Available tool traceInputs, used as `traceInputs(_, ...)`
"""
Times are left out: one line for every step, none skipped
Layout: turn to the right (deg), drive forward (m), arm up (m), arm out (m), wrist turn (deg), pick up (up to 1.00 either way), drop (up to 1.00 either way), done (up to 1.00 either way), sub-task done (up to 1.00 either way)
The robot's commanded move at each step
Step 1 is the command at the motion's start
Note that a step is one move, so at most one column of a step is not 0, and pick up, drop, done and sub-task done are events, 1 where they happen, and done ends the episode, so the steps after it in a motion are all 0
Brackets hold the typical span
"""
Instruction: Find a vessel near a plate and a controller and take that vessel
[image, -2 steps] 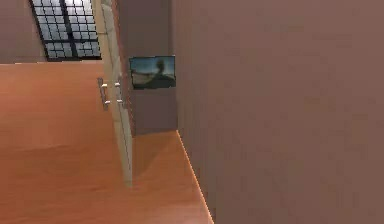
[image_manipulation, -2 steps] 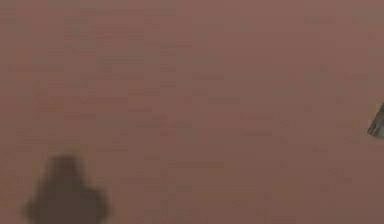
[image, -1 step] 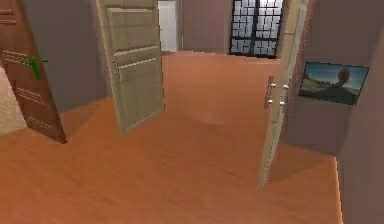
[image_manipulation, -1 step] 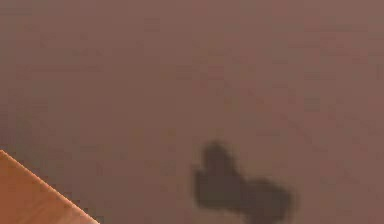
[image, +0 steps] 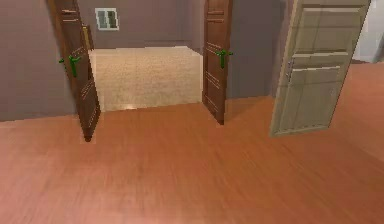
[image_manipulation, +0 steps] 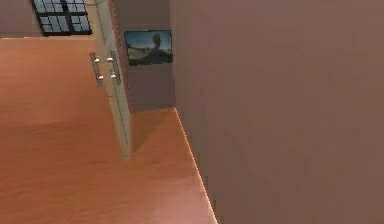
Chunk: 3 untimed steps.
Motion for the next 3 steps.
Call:
traceInputs(-12.0,0.00,0.00,0.00,0.0,0.00,0.00,0.00,0.00)
traceInputs(0.0,0.20,0.00,0.00,0.0,0.00,0.00,0.00,0.00)
traceInputs(45.0,0.00,0.00,0.00,0.0,0.00,0.00,0.00,0.00)
